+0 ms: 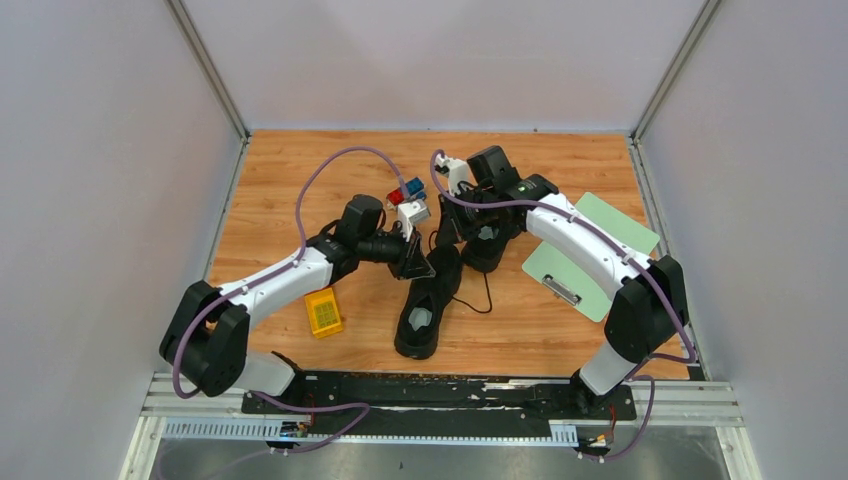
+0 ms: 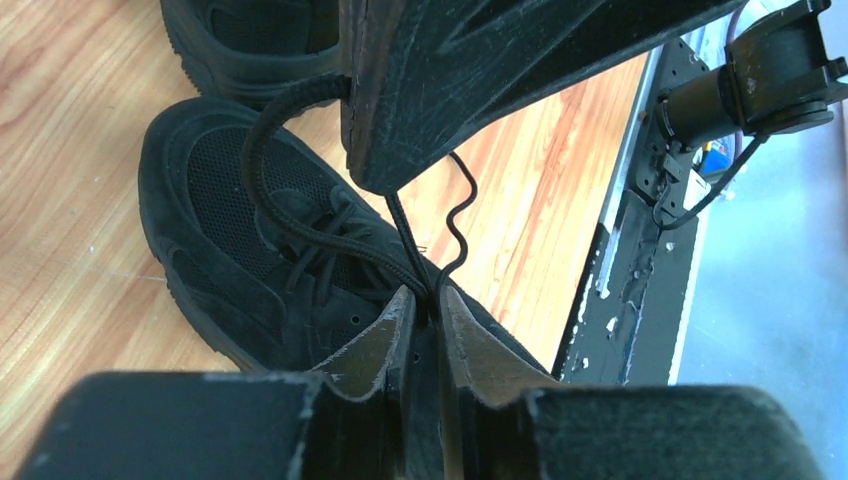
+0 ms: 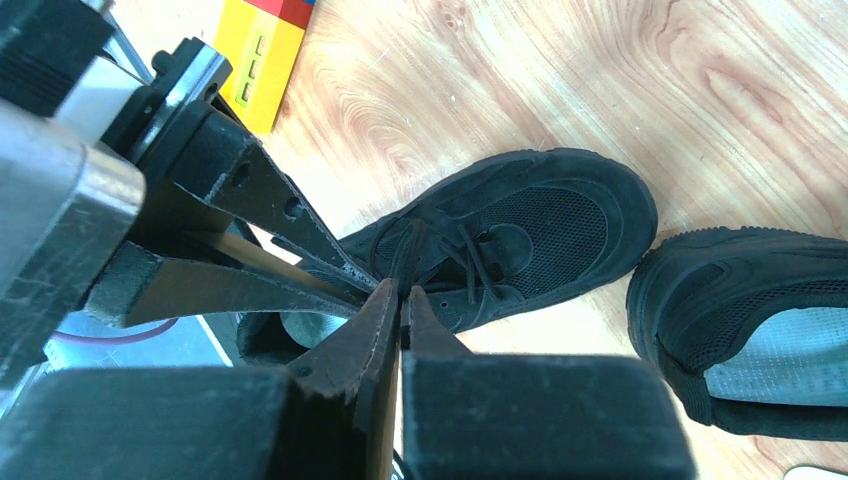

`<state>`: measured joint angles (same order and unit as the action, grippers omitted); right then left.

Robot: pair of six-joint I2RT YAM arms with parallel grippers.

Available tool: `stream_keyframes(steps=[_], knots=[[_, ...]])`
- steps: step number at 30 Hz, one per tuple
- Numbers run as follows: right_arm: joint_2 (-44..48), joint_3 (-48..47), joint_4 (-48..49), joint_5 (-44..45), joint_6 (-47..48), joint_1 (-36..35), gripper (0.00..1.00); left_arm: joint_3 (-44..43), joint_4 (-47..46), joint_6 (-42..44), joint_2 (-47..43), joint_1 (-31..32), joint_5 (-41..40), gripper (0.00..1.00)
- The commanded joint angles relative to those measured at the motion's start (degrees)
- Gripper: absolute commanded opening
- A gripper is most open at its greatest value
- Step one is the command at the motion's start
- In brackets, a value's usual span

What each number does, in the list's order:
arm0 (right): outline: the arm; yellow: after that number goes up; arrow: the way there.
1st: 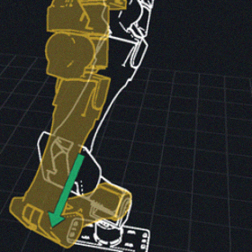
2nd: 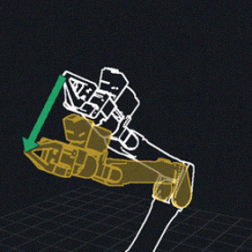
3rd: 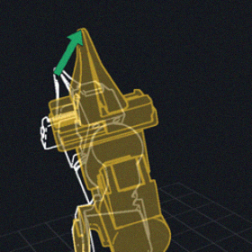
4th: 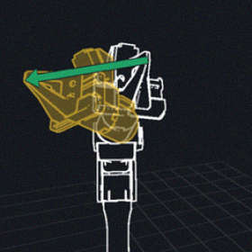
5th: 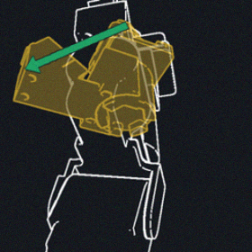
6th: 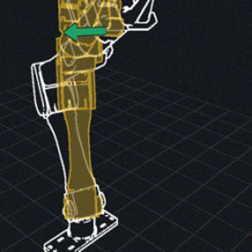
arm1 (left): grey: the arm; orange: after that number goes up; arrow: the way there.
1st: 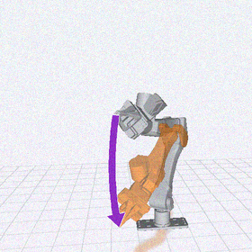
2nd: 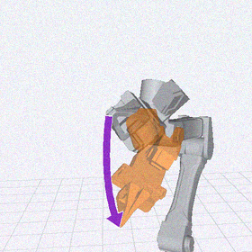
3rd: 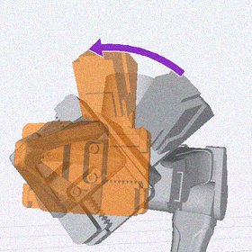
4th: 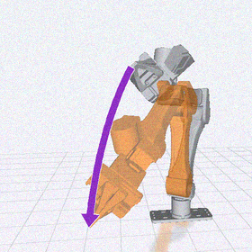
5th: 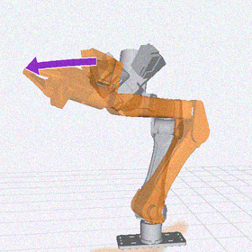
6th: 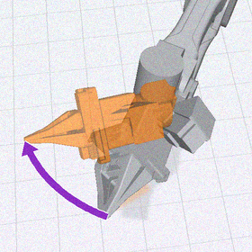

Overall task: Tie the shoes
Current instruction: Wrap the shoelace around the shoelace.

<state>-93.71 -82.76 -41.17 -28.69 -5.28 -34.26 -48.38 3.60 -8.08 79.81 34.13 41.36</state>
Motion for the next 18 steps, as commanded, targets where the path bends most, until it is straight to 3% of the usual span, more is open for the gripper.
stream_keyframes(steps=[1,12,18], knots=[[0.1,-0.5,3.1,-0.3,-1.3,0.5,0.0,-1.6,0.6,2.5,0.2,0.3,-0.7,0.19],[0.6,0.5,3.6,-0.7,-1.9,0.9,0.0,-1.9,-0.1,2.1,1.4,0.4,-0.2,0.19],[1.0,2.2,3.7,-0.8,-1.6,1.3,0.0,-1.7,-0.7,2.2,1.9,0.4,0.9,0.06]])
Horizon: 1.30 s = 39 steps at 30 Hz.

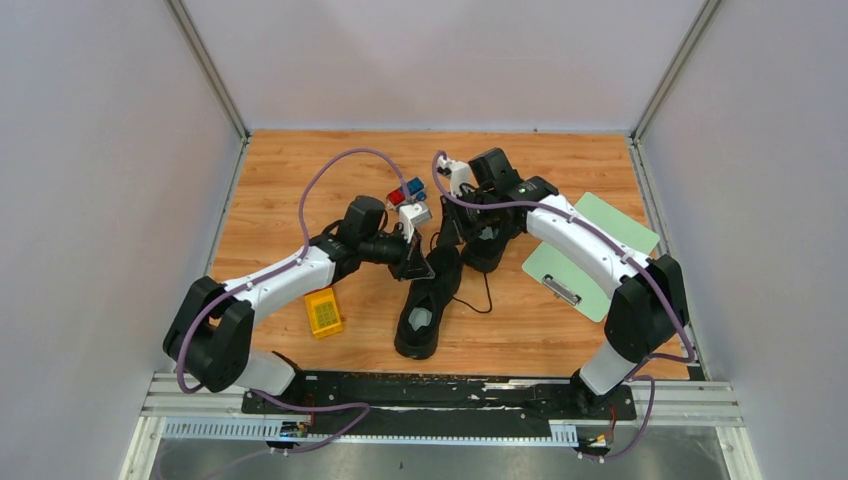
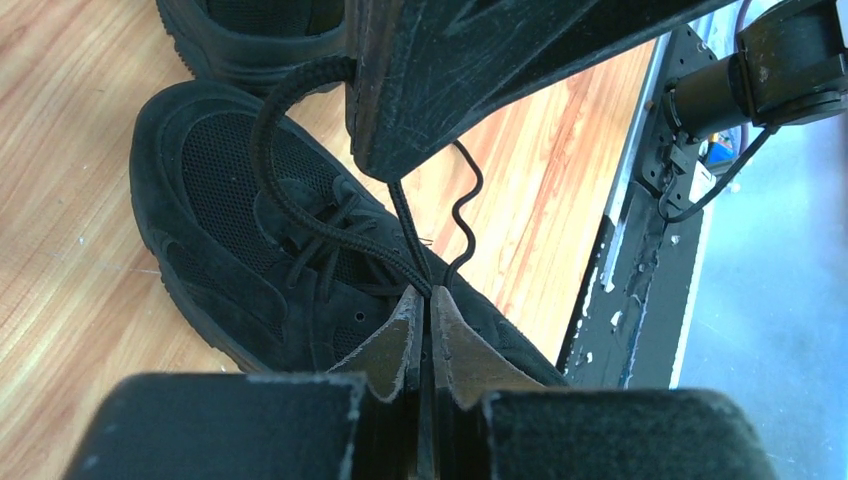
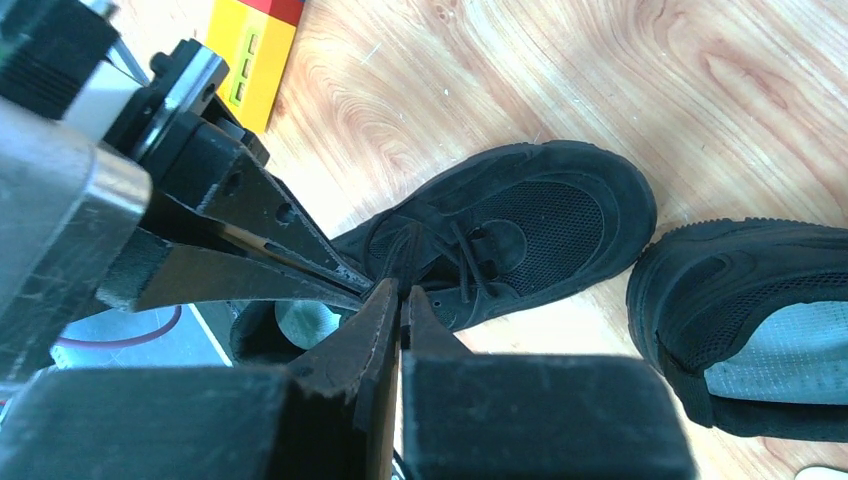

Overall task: Tie the shoes
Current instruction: Wrap the shoelace around the shoelace.

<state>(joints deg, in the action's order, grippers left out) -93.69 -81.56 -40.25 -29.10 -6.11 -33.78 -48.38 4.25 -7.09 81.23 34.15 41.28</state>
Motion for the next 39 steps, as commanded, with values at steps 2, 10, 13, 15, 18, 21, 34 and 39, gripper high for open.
stream_keyframes(steps=[2,10,13,15,18,21,34,39], knots=[[1.6,2.0,2.9,-0.4,-0.6,1.2,0.0,-1.6,-1.6,1.2,0.7,0.4,1.1,0.03],[7.5,8.6,2.3,-1.4,4.0,7.0,0.39,-1.5,-2.1,1.3,0.9,0.4,2.0,0.0],[10.5,11.6,1.0,-1.7,5.7,9.6,0.53,-1.4,-2.3,1.4,1.1,0.3,2.4,0.0],[11.8,14.5,0.0,-1.1,5.8,10.4,0.52,-1.5,-2.5,1.2,1.3,0.4,2.5,0.0],[11.9,19.7,-0.2,-0.2,4.8,10.5,0.5,-1.8,-2.3,0.9,2.2,0.4,2.3,0.0],[10.0,23.4,1.5,4.1,1.4,10.5,0.5,-2.3,-2.0,0.5,2.7,0.3,1.8,0.0],[-3.4,20.3,3.3,25.9,-7.7,6.2,0.37,-2.3,-1.3,-0.8,2.1,-0.6,-0.4,0.0],[-6.1,19.2,4.1,32.8,-8.1,1.0,0.36,-2.1,-1.4,-0.8,1.6,-0.7,-0.4,0.0]])
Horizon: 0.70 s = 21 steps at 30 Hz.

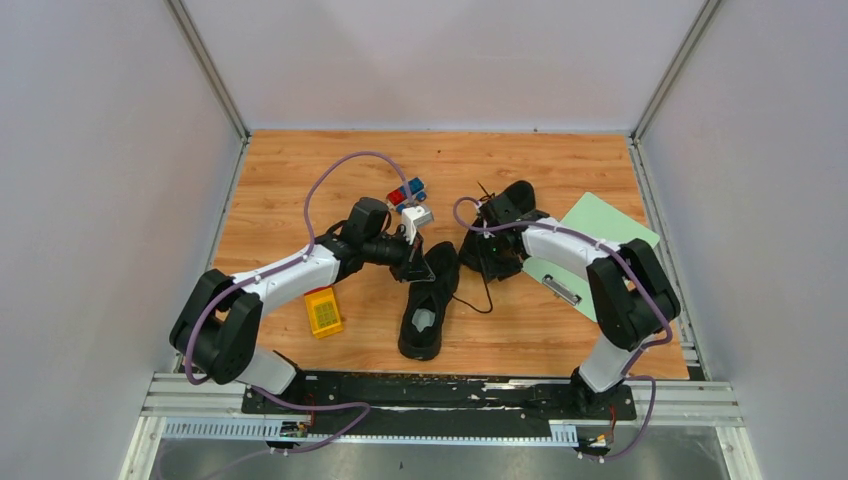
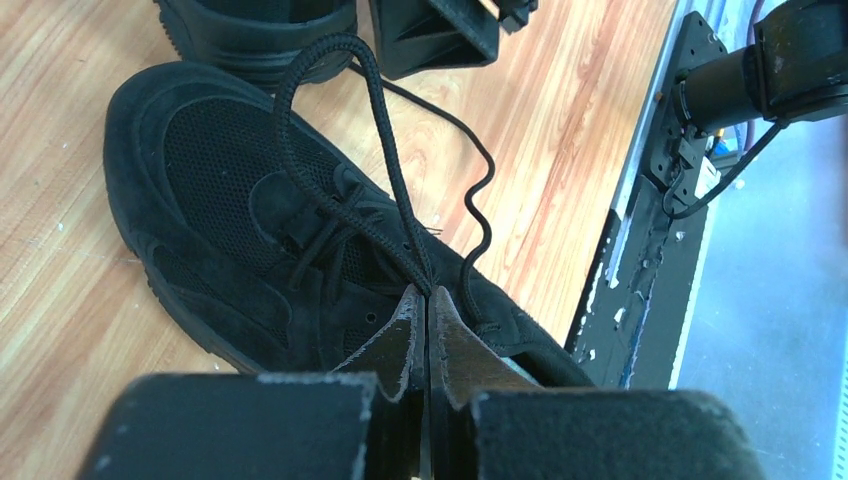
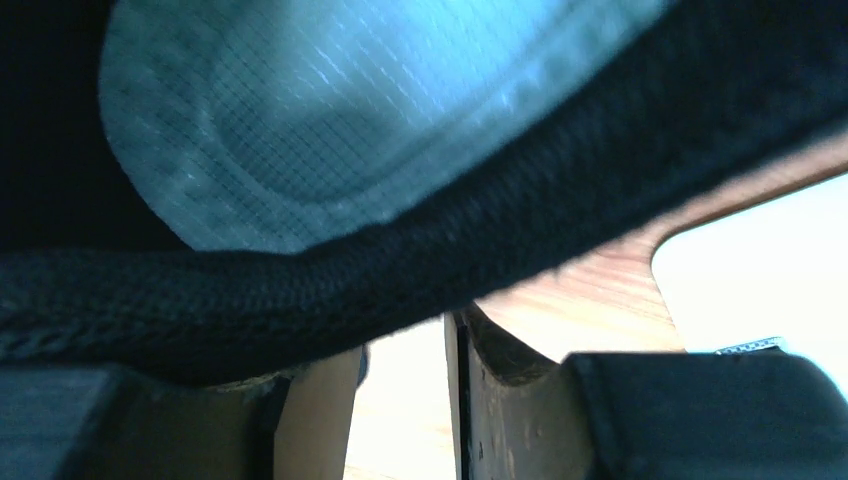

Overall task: Tie the shoes
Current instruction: Wrap the shoelace around the shoelace.

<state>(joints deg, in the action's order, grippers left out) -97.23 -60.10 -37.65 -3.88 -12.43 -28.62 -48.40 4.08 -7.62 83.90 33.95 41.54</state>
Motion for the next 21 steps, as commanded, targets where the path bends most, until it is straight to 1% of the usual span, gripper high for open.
stream_keyframes(steps=[1,5,9,12,15,16,17,18,20,21], knots=[[-3.2,-2.6,1.6,8.4,-1.7,-4.9,0.35,-2.0,-1.2,-0.3,-1.3,-0.5,-0.6,0.0],[-5.6,-3.5,1.0,10.0,-1.9,-6.4,0.35,-1.5,-1.5,-0.4,-2.1,-0.8,-0.6,0.0],[-6.7,-1.3,0.2,10.7,-2.6,-7.0,0.36,-1.1,-1.7,-0.5,-2.7,-0.9,-0.7,0.0],[-5.9,0.2,0.2,7.9,-1.2,-7.1,0.36,-1.0,-1.6,-0.5,-2.8,-0.9,-0.8,0.0],[-4.1,1.7,0.2,4.9,3.7,-7.0,0.36,-0.9,-1.8,-0.4,-3.0,-0.9,-0.7,0.0],[-3.7,2.5,0.2,1.9,5.8,-7.0,0.35,-0.9,-1.8,-0.4,-3.0,-0.8,-0.6,0.0],[-3.5,3.1,0.1,0.5,7.0,-7.1,0.31,-0.9,-1.8,-0.5,-3.0,-0.8,-0.6,0.0],[-3.2,3.9,0.1,-0.6,7.7,-7.0,0.25,-0.9,-1.8,-0.5,-3.0,-0.9,-0.6,0.0],[-2.5,4.6,1.0,-2.0,8.6,-7.1,0.07,-0.9,-1.8,-0.5,-3.0,-0.9,-0.5,0.0],[-2.2,4.8,1.5,-1.3,9.1,-7.3,0.01,-0.8,-1.9,-0.5,-3.1,-0.9,-0.5,0.0]])
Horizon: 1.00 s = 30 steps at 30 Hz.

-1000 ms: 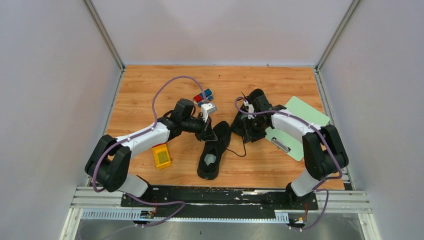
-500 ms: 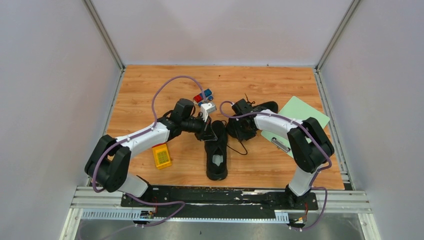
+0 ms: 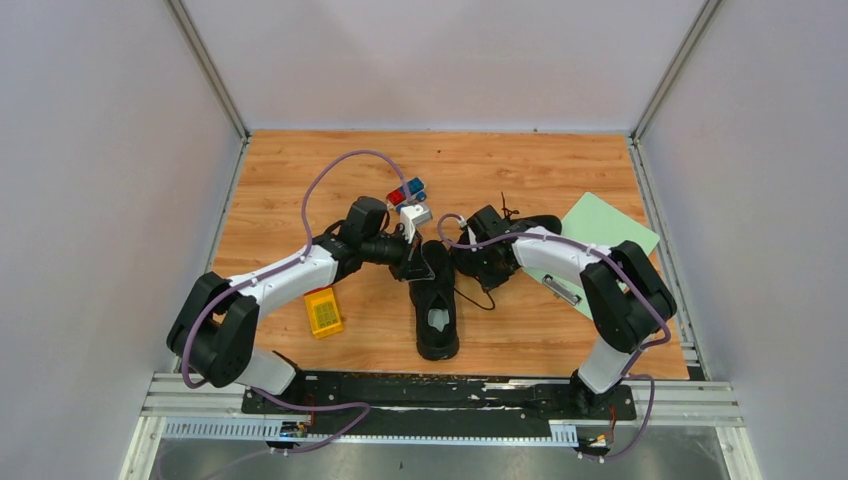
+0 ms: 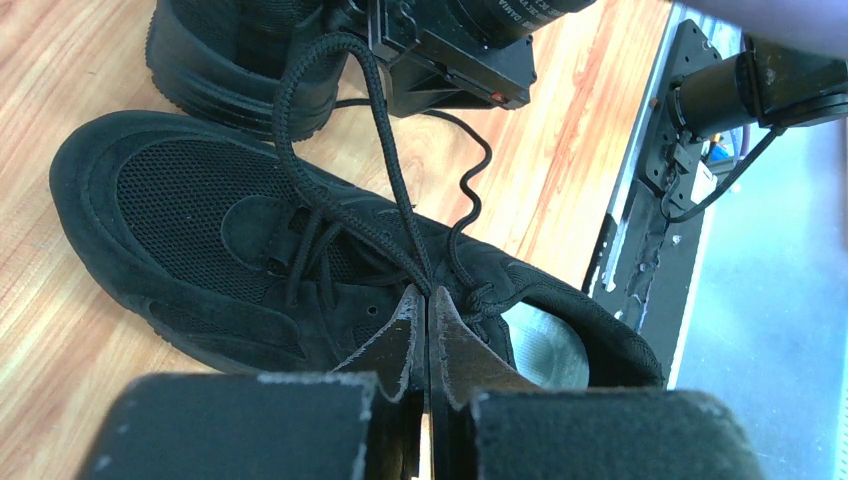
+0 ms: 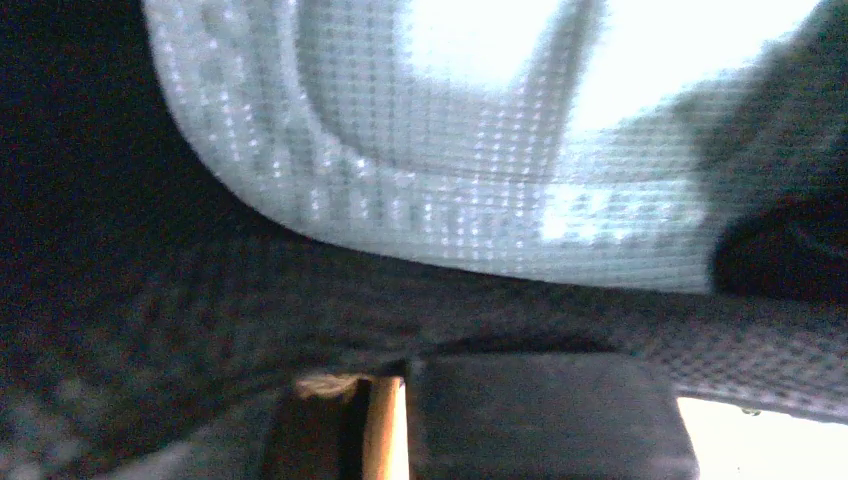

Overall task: Tie the shoes
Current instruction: Wrap the shoelace around the shoelace.

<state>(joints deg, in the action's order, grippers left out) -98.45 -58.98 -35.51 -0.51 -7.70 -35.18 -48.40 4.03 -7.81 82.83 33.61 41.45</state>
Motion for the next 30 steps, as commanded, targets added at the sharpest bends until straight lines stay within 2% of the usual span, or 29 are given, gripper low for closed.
stream_keyframes(steps=[1,6,11,15,18,26,30], knots=[[-1.0,3.6,-0.4,-3.5,5.0,-0.8,0.0,-0.8,-1.8,-0.3,-2.2,-0.6,-0.4,0.0],[2.4,-4.1,-3.1,-3.2,10.6,0.9,0.0,-0.6,-1.9,-0.1,-2.5,-0.7,-0.5,0.0],[11.4,-14.1,-10.0,-15.8,15.3,5.3,0.0,-0.6,-2.1,-0.1,-1.8,-0.7,-0.1,0.0],[18.9,-15.7,-11.8,-27.1,16.0,6.5,0.0,-0.6,-2.2,0.6,-1.8,-0.7,1.1,0.0],[22.0,-15.5,-9.7,-29.3,13.4,6.4,0.0,0.0,-2.3,1.8,-2.7,-0.7,3.6,0.0],[15.2,-22.8,2.2,-23.5,5.4,6.4,0.0,1.7,-5.6,4.1,-4.1,-0.7,13.1,0.0],[12.3,-25.7,7.3,-25.2,4.2,6.1,0.0,2.4,-8.0,4.1,-3.8,-0.9,18.6,0.0]])
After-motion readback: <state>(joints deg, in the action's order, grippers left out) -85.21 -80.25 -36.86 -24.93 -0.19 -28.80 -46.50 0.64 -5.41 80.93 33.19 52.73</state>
